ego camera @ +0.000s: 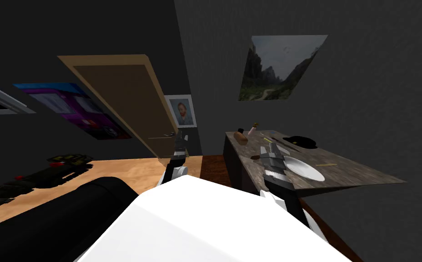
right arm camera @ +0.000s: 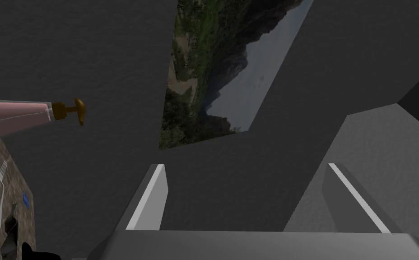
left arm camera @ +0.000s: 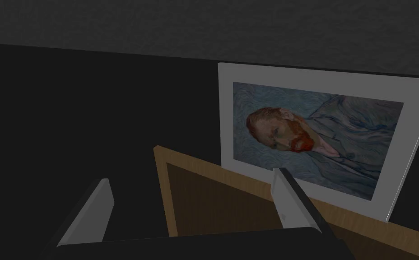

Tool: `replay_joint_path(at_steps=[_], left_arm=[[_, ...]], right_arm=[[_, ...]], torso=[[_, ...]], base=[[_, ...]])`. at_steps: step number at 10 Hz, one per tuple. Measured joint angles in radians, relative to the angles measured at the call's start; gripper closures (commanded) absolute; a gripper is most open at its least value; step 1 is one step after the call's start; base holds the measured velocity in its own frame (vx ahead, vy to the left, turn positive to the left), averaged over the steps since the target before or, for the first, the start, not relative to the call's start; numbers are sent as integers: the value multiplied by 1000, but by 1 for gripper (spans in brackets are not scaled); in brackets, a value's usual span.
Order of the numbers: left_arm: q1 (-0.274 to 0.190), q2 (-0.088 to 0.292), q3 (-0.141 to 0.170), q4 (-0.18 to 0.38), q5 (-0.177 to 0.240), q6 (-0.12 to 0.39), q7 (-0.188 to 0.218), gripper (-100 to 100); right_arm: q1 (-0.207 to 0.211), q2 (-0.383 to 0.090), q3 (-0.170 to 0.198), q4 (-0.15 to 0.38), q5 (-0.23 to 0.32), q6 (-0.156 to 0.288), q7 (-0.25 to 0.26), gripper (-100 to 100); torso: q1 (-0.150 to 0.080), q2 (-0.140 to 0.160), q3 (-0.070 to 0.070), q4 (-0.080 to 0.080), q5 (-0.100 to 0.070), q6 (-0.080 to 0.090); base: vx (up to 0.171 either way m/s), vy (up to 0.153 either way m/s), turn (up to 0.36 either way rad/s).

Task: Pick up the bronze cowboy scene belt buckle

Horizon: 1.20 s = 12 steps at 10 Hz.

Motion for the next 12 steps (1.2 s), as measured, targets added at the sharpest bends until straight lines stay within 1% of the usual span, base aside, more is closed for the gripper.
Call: replay_joint_path(at_steps=[3,4,6,7,8,9,10,11,12], left_arm=[[0,0,0,0,0,0,0,0],[0,0,0,0,0,0,0,0],[0,0,0,0,0,0,0,0],[0,0,0,0,0,0,0,0],[0,0,0,0,0,0,0,0],[0,0,0,0,0,0,0,0],[0,0,0,0,0,0,0,0],[0,0,0,0,0,0,0,0],[0,0,0,0,0,0,0,0]], right_arm=[[-35,-54,14,20,12,-26,10,-100],[-47,-82,15,34,13,-42,10,-100],[-69,-143,30,55,23,-77,15,-100],[-91,-172,43,80,32,-98,22,-100],[-112,-202,56,104,40,-119,28,-100],[-123,-223,62,118,43,-131,31,-100],[-132,-253,71,130,49,-145,34,-100],[-145,-283,84,156,56,-169,39,-100],[-156,-308,92,168,60,-180,42,-100]], torso=[[0,0,0,0,0,0],[-1,0,0,0,0,-1],[-2,1,0,0,0,0],[-2,1,1,0,-1,-1],[-3,1,1,0,-1,-1],[-3,1,1,0,-1,1],[-3,1,0,0,-1,0],[-3,1,1,0,-1,-1],[-3,1,1,0,-1,1]], base=[[-9,1,246],[-13,-20,286],[-21,-30,322],[-31,-43,446],[-20,-41,123],[-19,-27,211],[-28,-36,442],[-23,-37,166],[-39,-34,305]])
